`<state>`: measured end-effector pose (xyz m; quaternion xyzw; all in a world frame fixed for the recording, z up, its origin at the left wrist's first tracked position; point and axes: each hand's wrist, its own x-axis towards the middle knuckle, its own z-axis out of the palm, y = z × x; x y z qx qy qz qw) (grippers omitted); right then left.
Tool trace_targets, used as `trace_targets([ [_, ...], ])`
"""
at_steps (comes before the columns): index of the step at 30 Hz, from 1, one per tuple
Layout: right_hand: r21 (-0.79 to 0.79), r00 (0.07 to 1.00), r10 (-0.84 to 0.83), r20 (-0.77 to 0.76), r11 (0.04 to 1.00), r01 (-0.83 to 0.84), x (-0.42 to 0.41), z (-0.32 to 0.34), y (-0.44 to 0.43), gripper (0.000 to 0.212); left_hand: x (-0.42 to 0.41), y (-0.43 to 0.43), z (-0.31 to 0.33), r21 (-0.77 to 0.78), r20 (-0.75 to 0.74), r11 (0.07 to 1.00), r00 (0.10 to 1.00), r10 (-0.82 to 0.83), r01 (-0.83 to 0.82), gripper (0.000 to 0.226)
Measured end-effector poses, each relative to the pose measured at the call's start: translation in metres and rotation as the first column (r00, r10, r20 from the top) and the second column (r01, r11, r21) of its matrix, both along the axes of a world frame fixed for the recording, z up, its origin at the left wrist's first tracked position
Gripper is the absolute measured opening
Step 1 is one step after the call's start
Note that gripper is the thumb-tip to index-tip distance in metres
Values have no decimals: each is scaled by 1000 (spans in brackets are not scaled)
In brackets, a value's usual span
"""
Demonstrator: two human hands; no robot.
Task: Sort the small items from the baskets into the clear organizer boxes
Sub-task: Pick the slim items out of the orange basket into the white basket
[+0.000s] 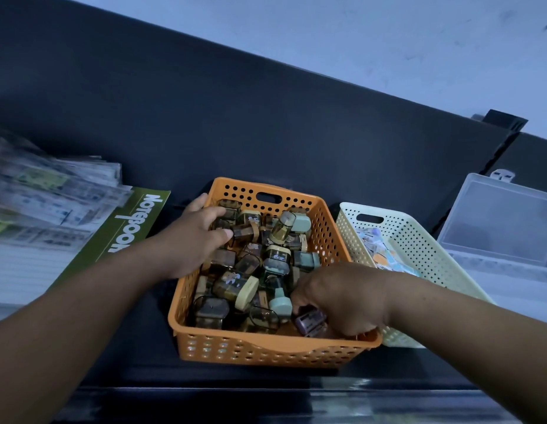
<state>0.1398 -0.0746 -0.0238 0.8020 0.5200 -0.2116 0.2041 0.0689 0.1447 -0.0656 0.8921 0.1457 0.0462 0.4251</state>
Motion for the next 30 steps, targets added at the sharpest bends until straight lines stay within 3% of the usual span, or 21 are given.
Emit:
trace_targets([
  [2, -28, 1000, -16, -16, 999, 16, 2, 0, 4, 46, 0, 0, 0, -9, 2, 1000, 1000, 3, -3, 57],
  [6, -23, 999, -7, -54, 1000, 6, 3, -1, 7, 15, 1, 1, 0, -30, 2, 999, 1000, 14, -14, 56],
  [11, -21, 997, -39, -60, 999, 38, 0, 0, 7, 17, 1, 0, -1, -41, 9, 999, 1000, 15, -15, 56],
  [16, -10, 999, -43, -33, 999, 43, 0, -2, 8, 35, 3, 1, -2, -32, 2, 999, 1000, 18, -17, 56],
  [23, -10, 999, 7, 40, 1000, -6, -4, -5, 11, 13, 3, 2, -3, -17, 7, 1000, 1000, 20, -20, 56],
  [30, 45, 998, -49, -30, 998, 51, -1, -4, 6, 20, 2, 2, -3, -18, 14, 1000, 1000, 24, -24, 56],
])
